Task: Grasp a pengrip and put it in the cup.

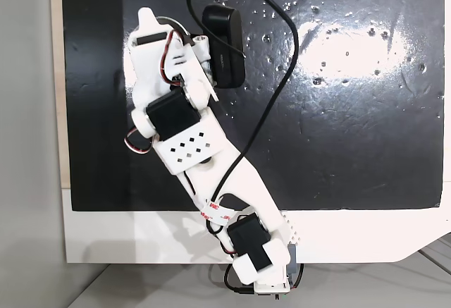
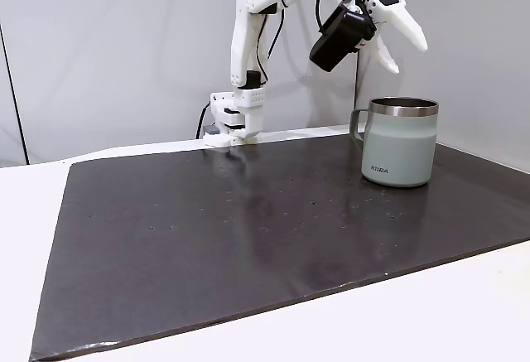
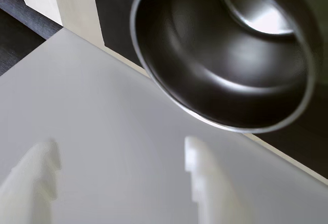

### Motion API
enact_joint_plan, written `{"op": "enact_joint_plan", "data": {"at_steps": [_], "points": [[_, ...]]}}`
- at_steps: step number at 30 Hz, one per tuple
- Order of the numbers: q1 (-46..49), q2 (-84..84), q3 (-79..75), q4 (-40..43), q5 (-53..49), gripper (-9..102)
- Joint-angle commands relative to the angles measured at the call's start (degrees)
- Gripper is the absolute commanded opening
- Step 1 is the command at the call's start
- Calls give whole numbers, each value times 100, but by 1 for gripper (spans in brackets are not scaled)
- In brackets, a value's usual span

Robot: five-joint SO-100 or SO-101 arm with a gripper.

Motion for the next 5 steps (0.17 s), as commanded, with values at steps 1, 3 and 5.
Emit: {"op": "enact_joint_plan", "data": {"at_steps": [1, 3, 5], "points": [[114, 53, -369, 35, -97, 29], [132, 62, -369, 35, -97, 29], [141, 62, -369, 35, -97, 29]]}}
